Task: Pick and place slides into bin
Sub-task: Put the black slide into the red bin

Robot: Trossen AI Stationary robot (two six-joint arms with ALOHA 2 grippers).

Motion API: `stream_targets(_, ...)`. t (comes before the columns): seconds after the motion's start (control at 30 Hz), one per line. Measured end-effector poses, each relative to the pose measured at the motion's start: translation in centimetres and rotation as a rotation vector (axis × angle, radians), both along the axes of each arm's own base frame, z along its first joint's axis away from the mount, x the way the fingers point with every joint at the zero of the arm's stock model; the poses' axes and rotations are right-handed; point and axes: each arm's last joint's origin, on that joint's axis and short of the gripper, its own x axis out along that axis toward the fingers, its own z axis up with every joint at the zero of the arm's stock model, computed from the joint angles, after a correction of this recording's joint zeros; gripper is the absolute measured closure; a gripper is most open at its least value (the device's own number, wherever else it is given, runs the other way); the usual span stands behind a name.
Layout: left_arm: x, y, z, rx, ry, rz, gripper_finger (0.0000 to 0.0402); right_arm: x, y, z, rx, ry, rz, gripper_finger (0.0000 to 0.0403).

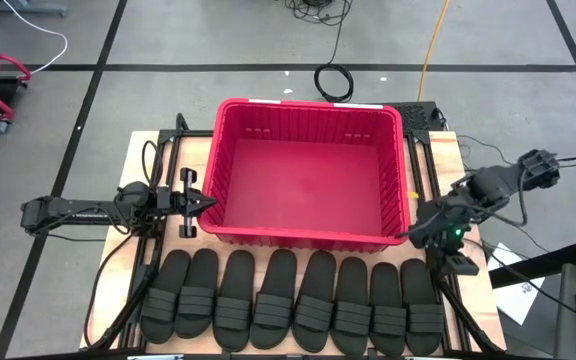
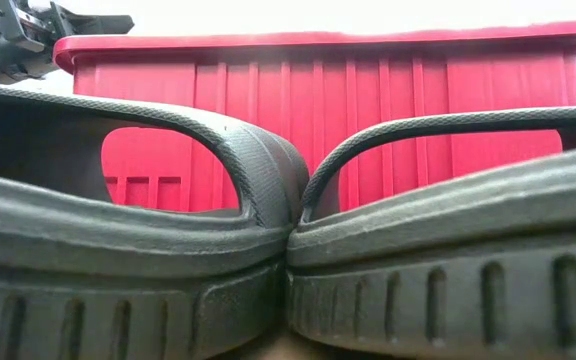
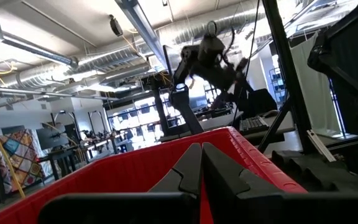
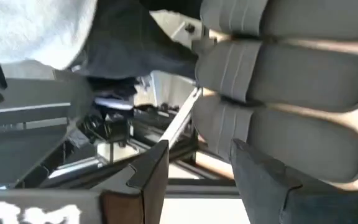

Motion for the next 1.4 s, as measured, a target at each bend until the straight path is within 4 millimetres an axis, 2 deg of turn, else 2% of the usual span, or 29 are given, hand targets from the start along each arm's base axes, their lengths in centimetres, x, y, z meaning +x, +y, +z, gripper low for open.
stream_targets(0.4,0.0,0.0,0.0,-0.030,0.002,-0.010,0.0380,-0.5,1.8,-8.6,0.131,0.067,-0.083,0.0240)
stream_targets(0.7,0.0,0.0,0.0,-0.030,0.002,-0.010,0.0380,-1.0,3.5,-13.0,0.154,0.159,-0.063,0.0240)
stream_targets(1.03,0.0,0.0,-0.1,-0.031,0.011,-0.010,0.0380,-1.7,4.3,-16.6,0.059,0.212,-0.128,0.0240)
stream_targets(1.4,0.0,0.0,-0.1,-0.033,0.011,-0.011,0.0380,-2.2,6.0,-18.3,0.045,0.207,-0.047,0.0240)
